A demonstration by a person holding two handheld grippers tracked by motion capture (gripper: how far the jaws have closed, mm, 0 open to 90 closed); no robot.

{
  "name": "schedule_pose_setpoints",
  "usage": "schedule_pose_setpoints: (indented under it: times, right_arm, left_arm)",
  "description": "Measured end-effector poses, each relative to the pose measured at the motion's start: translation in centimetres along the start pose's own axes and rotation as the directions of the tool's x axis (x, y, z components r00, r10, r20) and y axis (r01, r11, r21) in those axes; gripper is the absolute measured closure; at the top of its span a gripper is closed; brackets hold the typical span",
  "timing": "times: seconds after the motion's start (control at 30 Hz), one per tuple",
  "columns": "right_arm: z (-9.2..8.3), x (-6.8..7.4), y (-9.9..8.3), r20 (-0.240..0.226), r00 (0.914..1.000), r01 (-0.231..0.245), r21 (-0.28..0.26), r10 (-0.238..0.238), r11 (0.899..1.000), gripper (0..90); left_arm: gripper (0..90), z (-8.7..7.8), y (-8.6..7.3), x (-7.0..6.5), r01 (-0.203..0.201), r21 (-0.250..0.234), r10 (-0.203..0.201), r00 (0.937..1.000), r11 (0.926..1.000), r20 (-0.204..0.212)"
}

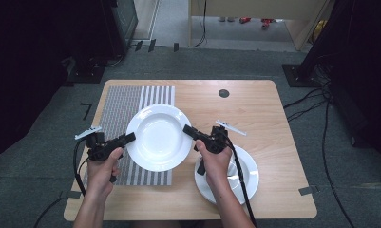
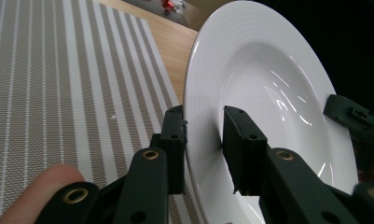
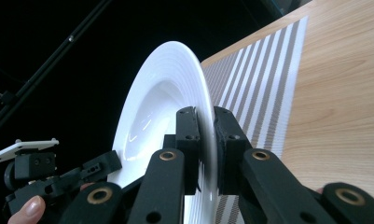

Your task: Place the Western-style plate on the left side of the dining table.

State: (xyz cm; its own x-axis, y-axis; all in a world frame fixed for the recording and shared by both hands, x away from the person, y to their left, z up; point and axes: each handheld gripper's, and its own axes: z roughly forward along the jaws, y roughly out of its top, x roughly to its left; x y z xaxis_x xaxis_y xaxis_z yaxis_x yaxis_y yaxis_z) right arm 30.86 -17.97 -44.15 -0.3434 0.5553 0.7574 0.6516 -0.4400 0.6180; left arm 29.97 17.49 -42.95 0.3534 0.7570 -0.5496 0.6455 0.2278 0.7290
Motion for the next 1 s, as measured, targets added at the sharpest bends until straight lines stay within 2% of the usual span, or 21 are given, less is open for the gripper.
schedule_pose_setpoints:
  times: [0.4, 0.53, 0.73, 0.9, 1.0]
  right_arm:
    - [2.9, 0.9, 0.0, -0.014, 0.9997, 0.02, 0.042, -0.019, 0.999, 83.5]
    - [4.3, 1.2, -0.1, -0.024, 0.9993, 0.028, 0.061, -0.027, 0.998, 83.4]
    - [5.9, 1.5, -0.2, -0.03, 0.9991, 0.033, 0.089, -0.03, 0.996, 83.4]
    - [7.2, 1.3, -0.3, -0.031, 0.9993, 0.023, 0.112, -0.02, 0.993, 83.1]
    - [8.0, 1.1, -0.3, -0.029, 0.9995, 0.019, 0.125, -0.015, 0.992, 82.8]
  left_arm:
    - [71.7, -1.0, 0.6, 2.0, 0.036, -0.041, -0.037, 0.9987, 0.9985, -0.034]
    - [72.0, -1.3, 0.8, 2.9, 0.057, -0.071, -0.061, 0.9968, 0.9958, -0.051]
    - [72.0, -1.8, 0.9, 4.0, 0.077, -0.084, -0.083, 0.9942, 0.9935, -0.069]
    - [72.4, -1.9, 0.9, 5.1, 0.098, -0.095, -0.106, 0.9906, 0.9907, -0.086]
    - [73.0, -1.9, 0.9, 5.6, 0.113, -0.104, -0.122, 0.989, 0.9882, -0.083]
